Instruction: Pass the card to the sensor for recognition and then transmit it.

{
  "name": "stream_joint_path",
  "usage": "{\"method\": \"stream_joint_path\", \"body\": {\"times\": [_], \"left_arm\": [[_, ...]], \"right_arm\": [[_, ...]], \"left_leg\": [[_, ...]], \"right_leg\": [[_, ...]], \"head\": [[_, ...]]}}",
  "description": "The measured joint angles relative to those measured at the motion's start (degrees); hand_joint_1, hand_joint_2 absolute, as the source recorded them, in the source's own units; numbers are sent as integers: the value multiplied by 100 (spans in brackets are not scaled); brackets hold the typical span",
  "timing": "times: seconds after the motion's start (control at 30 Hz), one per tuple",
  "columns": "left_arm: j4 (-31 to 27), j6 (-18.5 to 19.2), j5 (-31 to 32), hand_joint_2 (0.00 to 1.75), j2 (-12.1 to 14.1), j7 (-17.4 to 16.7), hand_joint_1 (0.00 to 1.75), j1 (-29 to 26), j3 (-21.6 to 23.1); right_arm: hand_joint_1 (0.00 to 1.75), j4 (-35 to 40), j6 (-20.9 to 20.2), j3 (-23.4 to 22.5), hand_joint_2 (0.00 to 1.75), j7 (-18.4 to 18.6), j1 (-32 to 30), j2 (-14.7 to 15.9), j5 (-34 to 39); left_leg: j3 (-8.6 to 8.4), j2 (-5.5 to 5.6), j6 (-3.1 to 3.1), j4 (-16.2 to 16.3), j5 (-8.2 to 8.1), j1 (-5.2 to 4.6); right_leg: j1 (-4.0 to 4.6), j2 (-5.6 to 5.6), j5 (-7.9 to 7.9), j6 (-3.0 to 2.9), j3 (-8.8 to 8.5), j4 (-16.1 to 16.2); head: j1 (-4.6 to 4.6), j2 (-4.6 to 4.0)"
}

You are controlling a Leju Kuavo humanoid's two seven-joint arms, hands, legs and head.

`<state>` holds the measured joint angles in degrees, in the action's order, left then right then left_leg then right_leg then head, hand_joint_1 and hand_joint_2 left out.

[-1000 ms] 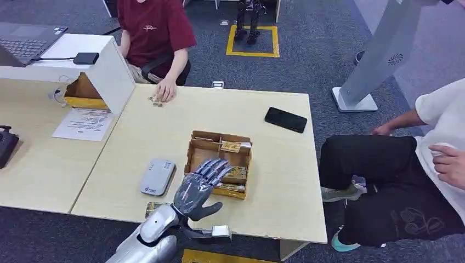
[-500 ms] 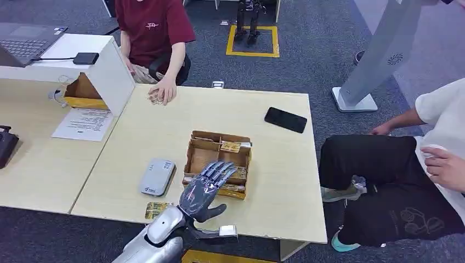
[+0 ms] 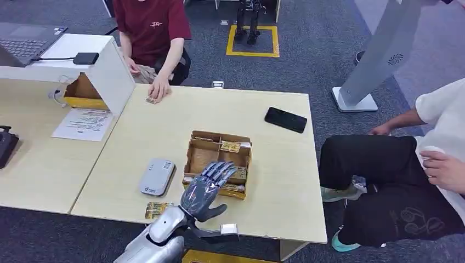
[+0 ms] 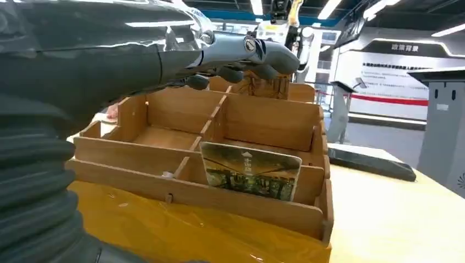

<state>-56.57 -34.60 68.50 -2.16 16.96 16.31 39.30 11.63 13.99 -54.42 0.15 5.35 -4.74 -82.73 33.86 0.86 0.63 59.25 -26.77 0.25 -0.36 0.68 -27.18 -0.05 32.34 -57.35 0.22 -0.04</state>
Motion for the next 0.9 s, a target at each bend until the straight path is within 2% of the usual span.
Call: {"method": "stream_joint_path", "body": {"times": [0.17,0.2,0.23,0.9], "left_arm": [[70,-9,-81,175,-50,41,0,20,0],[85,-9,-85,175,-57,41,66,25,0],[94,-9,-87,175,-63,41,175,26,0],[306,17,-190,175,-85,66,175,198,-2]], "right_arm": [[0,0,7,0,0,-9,5,0,-13],[0,0,7,0,0,-15,5,0,-13],[0,0,9,0,0,-20,4,0,-13],[0,0,9,-13,0,-135,19,0,20]], "left_leg": [[0,0,0,0,0,0],[1,0,0,0,0,0],[1,0,0,0,0,0],[0,0,0,0,0,0]], "right_leg": [[0,0,0,0,0,0],[0,0,0,0,0,0],[0,0,0,0,0,0],[0,0,0,0,-1,0]], "head": [[2,0],[0,0],[0,0],[0,0]]}}
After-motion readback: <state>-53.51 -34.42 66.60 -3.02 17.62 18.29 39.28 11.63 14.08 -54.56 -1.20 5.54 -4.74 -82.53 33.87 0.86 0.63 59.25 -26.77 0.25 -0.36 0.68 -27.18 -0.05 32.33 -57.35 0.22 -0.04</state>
